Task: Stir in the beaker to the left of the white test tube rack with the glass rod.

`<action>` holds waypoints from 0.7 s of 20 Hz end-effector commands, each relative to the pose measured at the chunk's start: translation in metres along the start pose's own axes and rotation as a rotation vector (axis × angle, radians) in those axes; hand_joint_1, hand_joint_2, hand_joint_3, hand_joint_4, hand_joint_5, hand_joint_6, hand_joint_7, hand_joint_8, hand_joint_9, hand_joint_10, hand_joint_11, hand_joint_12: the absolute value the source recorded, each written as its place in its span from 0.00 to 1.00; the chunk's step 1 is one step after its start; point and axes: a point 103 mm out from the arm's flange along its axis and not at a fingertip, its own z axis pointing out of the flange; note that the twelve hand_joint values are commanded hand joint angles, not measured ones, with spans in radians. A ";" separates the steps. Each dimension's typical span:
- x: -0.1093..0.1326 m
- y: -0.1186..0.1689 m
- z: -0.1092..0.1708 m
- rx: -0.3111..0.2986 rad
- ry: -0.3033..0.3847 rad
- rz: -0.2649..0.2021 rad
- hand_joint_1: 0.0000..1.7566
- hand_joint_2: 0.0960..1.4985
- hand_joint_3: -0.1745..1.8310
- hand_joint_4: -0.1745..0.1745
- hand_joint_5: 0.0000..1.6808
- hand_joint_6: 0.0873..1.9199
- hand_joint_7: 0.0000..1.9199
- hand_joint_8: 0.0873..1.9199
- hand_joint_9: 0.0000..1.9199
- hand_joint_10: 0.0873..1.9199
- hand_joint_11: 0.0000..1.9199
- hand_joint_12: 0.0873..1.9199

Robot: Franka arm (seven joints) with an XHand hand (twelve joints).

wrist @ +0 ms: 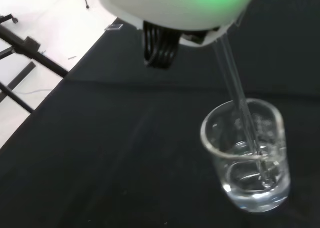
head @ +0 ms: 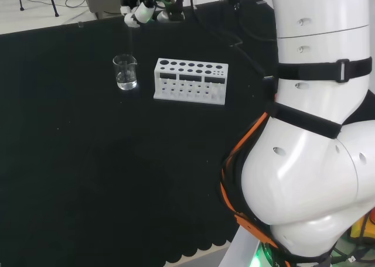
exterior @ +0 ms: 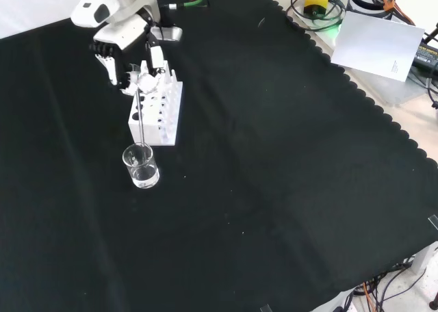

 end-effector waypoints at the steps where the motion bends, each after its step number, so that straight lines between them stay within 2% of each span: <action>1: 0.039 0.014 0.008 -0.004 -0.004 -0.048 0.69 0.33 0.55 0.00 0.72 0.45 0.79 0.53 0.95 0.32 0.93 0.31; 4: 0.041 0.027 0.009 -0.004 -0.003 -0.049 0.69 0.33 0.55 0.00 0.72 0.45 0.79 0.53 0.95 0.32 0.93 0.31; 7: 0.030 0.039 0.009 0.001 0.004 -0.040 0.69 0.33 0.55 0.00 0.72 0.45 0.79 0.53 0.95 0.32 0.93 0.31; 14: -0.016 0.046 0.004 -0.016 0.008 0.004 0.69 0.33 0.55 0.00 0.72 0.45 0.79 0.53 0.95 0.32 0.93 0.31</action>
